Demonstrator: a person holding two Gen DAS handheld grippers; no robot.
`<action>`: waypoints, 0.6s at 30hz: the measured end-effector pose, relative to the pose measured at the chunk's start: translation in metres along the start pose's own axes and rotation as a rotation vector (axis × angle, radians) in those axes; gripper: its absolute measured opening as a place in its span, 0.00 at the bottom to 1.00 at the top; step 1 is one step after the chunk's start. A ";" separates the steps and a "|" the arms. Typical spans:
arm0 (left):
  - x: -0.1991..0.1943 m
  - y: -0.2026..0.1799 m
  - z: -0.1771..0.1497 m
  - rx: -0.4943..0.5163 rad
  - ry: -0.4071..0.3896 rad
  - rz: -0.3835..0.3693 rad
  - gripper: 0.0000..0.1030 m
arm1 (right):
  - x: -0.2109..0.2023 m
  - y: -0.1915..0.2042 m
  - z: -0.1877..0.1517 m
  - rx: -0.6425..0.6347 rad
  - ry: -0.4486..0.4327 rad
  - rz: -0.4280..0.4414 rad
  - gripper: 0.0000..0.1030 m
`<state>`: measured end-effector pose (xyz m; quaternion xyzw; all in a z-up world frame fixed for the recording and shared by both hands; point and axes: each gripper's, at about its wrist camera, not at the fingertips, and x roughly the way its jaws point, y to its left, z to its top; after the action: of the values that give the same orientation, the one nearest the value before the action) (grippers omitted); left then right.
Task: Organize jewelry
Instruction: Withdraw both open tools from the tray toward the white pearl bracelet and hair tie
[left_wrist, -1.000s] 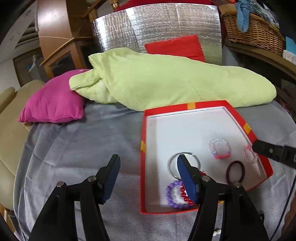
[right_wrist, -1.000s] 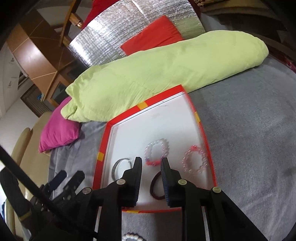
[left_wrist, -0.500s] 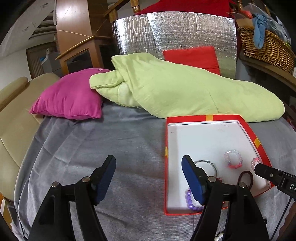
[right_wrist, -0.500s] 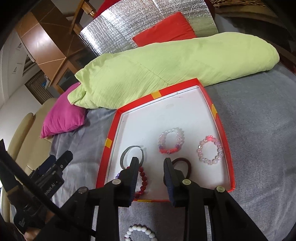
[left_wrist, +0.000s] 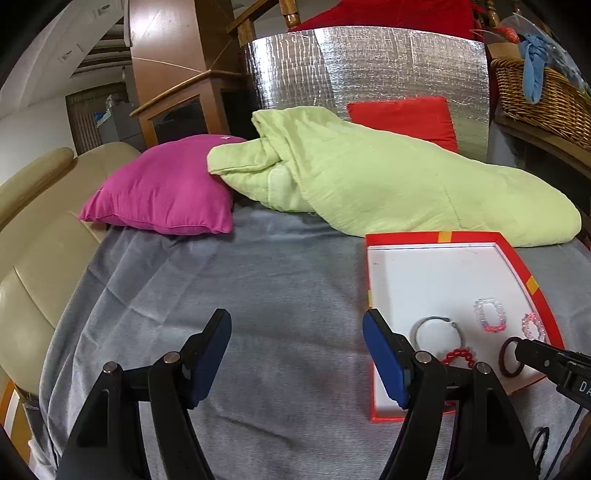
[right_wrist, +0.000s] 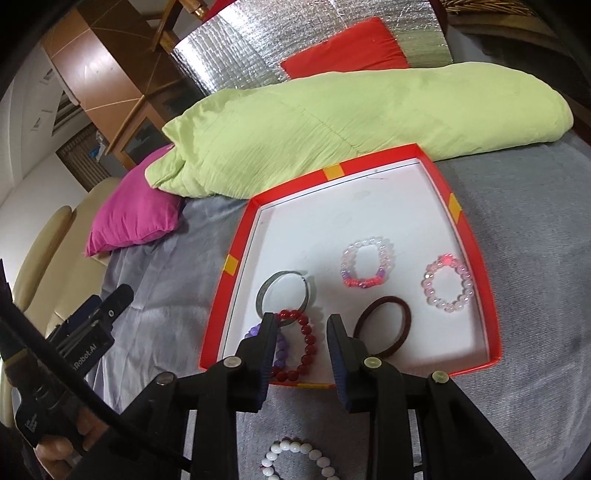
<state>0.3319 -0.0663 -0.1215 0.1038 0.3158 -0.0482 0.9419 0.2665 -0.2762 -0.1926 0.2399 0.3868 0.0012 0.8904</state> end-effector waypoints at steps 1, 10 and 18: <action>0.000 0.002 0.000 -0.002 -0.001 0.004 0.72 | 0.001 0.002 -0.001 -0.005 0.002 0.002 0.29; -0.002 0.016 -0.002 -0.015 -0.005 0.021 0.72 | 0.004 0.015 -0.007 -0.038 0.019 0.017 0.29; -0.003 0.020 -0.002 -0.019 -0.008 0.024 0.72 | 0.005 0.021 -0.010 -0.058 0.024 0.026 0.29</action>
<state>0.3311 -0.0457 -0.1179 0.0985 0.3114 -0.0344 0.9445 0.2669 -0.2531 -0.1928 0.2187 0.3939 0.0267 0.8923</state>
